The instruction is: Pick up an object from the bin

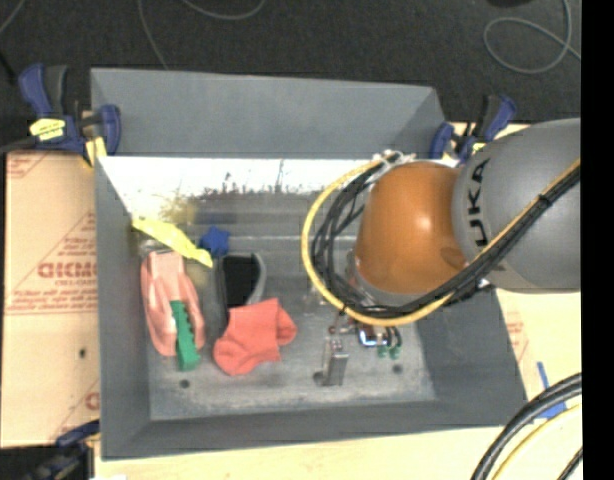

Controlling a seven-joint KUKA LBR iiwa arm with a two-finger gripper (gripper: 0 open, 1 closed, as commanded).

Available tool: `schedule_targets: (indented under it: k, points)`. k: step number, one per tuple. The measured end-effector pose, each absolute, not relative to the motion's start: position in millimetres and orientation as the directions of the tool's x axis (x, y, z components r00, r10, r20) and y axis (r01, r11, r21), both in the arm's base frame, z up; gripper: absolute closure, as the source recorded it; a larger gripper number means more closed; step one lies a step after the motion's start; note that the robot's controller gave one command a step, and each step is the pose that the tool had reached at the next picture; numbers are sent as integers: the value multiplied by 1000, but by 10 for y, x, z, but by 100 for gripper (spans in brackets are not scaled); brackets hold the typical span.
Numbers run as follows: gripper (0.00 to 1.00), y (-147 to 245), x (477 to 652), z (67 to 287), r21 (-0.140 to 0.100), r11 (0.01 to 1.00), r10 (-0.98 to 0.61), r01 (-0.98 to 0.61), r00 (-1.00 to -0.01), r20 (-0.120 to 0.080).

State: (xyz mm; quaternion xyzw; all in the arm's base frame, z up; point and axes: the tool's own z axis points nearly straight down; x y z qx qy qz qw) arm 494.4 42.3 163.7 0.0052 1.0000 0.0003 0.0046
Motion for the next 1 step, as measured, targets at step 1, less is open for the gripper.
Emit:
schedule_targets:
  k: [1]
  points:
    - [0, 554, 4963, 1411, 2, 1000, 5, 5, -1000, -2]
